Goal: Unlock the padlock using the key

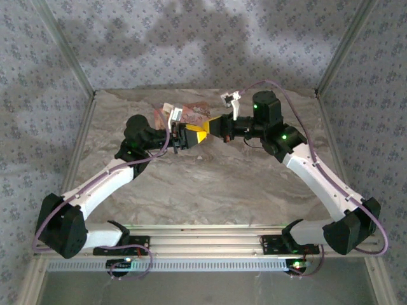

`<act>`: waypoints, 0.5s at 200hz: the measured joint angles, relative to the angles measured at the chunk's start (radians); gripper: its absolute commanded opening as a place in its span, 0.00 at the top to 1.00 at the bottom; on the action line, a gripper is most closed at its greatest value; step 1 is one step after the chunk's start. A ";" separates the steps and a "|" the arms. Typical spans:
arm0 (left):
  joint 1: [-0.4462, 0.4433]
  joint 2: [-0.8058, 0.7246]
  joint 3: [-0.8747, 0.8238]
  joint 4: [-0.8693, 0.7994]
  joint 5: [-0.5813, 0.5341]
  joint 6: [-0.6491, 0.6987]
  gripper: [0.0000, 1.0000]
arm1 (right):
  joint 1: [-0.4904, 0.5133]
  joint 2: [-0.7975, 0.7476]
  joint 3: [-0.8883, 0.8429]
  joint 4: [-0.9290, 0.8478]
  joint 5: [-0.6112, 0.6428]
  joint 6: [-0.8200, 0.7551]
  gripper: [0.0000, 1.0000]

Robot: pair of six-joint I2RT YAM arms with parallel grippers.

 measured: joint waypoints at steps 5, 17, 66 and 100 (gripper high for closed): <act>0.000 0.000 0.000 0.000 0.000 0.000 0.85 | 0.000 0.000 -0.001 0.001 0.000 0.002 1.00; 0.000 0.000 0.000 0.000 0.000 0.000 0.84 | 0.000 0.000 -0.002 0.003 0.000 0.002 1.00; 0.000 0.000 0.000 0.000 0.000 0.001 0.84 | 0.000 0.000 -0.003 0.010 0.000 0.003 1.00; 0.000 0.000 0.000 0.000 0.000 0.001 0.82 | 0.000 0.000 -0.003 0.016 0.001 0.003 1.00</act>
